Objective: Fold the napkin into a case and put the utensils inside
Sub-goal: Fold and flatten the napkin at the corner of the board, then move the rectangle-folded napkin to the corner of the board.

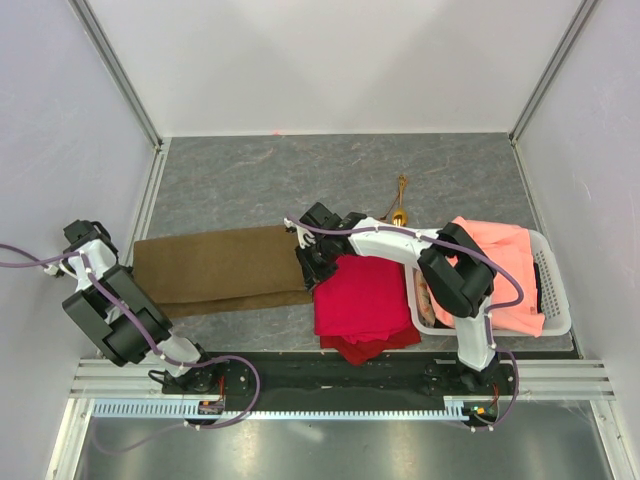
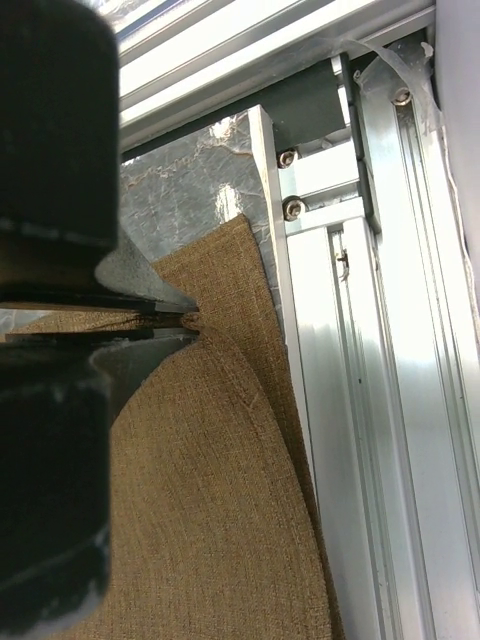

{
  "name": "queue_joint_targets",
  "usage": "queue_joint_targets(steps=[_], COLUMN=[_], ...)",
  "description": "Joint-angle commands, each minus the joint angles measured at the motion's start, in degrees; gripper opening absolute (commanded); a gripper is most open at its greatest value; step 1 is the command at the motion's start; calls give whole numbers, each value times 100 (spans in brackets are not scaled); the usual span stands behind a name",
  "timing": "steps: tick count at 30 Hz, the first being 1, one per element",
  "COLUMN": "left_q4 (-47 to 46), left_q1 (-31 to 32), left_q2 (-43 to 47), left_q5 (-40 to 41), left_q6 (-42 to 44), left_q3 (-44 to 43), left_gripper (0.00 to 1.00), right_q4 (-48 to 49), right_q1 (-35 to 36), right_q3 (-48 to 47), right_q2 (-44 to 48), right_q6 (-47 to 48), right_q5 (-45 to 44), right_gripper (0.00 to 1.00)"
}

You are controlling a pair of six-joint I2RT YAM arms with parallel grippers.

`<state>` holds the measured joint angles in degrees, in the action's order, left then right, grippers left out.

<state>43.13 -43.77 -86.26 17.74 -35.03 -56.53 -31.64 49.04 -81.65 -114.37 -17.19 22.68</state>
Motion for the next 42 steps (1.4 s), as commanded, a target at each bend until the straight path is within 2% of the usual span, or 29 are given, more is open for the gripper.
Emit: queue_joint_targets(steps=[1, 3, 5, 6, 7, 10, 16, 17, 19, 20, 21, 23, 24, 30, 34, 37, 42], left_q4=[-209, -104, -16, 80, 116, 318, 459, 433, 371, 328, 301, 187, 126, -59, -165, -218, -262], left_q1=[-114, -97, -97, -97, -97, -88, -97, -97, -79, -88, -71, 26, 148, 333, 614, 851, 1046], left_q2=[-40, -5, 152, 214, 276, 557, 1005, 1032, 945, 883, 743, 628, 532, 162, -66, -338, -506], left_q5=[239, 187, 169, 177, 134, -15, 28, -24, -444, -586, -735, -982, -1017, -1685, -2185, -2344, -2416], left_q6=[-48, -66, -92, -101, -101, -136, -163, -154, -110, -118, -119, -92, -66, 48, 48, 119, 145], left_q3=[-7, -42, -60, -60, -60, 1, 195, 213, 230, 239, 248, 274, 327, 581, 775, 863, 899], left_gripper=[22, 31, 37, 43, 44, 44, 43, 40, 33, 23, 17, 10, 10, 13, 15, 14, 15], right_q4=[132, 123, 53, 18, -17, -140, -369, -369, -317, -291, -203, -115, -71, 315, 544, 676, 641], right_q1=[36, 36, 36, 36, 36, 27, 27, 36, 45, 36, 45, 115, 150, 414, 414, 396, 309], right_q3=[-36, -36, -114, -141, -185, -334, -659, -686, -738, -773, -843, -897, -966, -854, -546, -308, -509], right_q2=[-86, -95, -77, -42, -7, 64, -50, -85, -112, -173, -209, -331, -384, -578, -675, -692, -1008], right_q6=[-12, 5, -12, -4, -4, 14, 67, 67, -21, -82, -196, -319, -390, -671, -865, -804, -645], right_q5=[141, 193, 254, 307, 325, 255, 202, 202, 193, 202, 254, 290, 299, 168, -26, -341, -483], right_gripper=[24, 28, 37, 41, 48, 55, 60, 61, 60, 59, 58, 50, 46, 39, 27, 26, 26])
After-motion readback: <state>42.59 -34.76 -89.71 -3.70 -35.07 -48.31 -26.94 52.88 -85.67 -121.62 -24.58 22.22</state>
